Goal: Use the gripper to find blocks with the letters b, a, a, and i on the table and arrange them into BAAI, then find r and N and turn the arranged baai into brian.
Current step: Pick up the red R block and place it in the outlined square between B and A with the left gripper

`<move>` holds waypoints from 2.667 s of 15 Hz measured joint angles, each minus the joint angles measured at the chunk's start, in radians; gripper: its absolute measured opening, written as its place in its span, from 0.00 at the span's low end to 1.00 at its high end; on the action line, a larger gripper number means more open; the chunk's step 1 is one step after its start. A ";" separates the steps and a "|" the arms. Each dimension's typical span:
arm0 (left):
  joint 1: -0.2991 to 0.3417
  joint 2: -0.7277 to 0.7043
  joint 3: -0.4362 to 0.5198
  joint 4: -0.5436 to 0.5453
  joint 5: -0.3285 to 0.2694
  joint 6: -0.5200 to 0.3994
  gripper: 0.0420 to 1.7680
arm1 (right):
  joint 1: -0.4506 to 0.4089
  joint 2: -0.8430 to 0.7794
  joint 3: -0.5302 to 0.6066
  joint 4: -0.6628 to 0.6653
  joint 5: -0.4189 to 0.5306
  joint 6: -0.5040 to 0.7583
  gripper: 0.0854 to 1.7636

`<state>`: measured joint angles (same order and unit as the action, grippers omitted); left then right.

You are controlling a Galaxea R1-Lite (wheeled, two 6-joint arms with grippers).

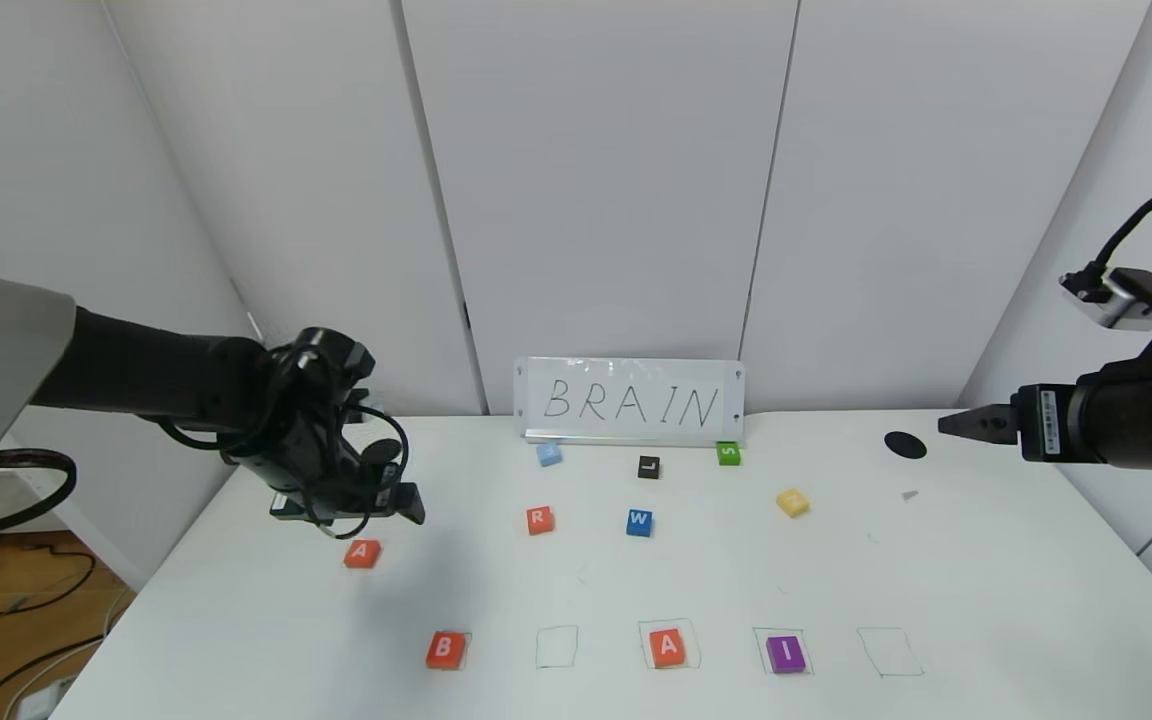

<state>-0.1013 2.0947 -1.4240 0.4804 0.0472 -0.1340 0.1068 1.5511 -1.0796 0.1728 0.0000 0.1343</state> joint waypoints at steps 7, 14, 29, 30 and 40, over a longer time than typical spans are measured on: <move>-0.173 -0.020 -0.206 0.187 0.010 -0.124 0.96 | 0.000 -0.006 0.007 0.000 -0.020 -0.001 0.97; -0.307 0.074 -0.440 0.333 0.053 -0.243 0.97 | 0.000 -0.002 0.004 0.000 -0.024 -0.001 0.97; -0.353 0.339 -0.566 0.199 0.183 -0.362 0.97 | -0.001 0.002 0.003 -0.001 -0.026 0.000 0.97; -0.353 0.350 -0.566 0.184 0.185 -0.368 0.97 | -0.001 0.002 0.003 -0.001 -0.026 -0.001 0.97; -0.346 0.416 -0.565 0.122 0.204 -0.370 0.97 | 0.000 0.002 0.004 -0.001 -0.026 -0.001 0.97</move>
<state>-0.4477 2.5102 -1.9891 0.6028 0.2513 -0.5043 0.1066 1.5528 -1.0755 0.1719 -0.0257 0.1332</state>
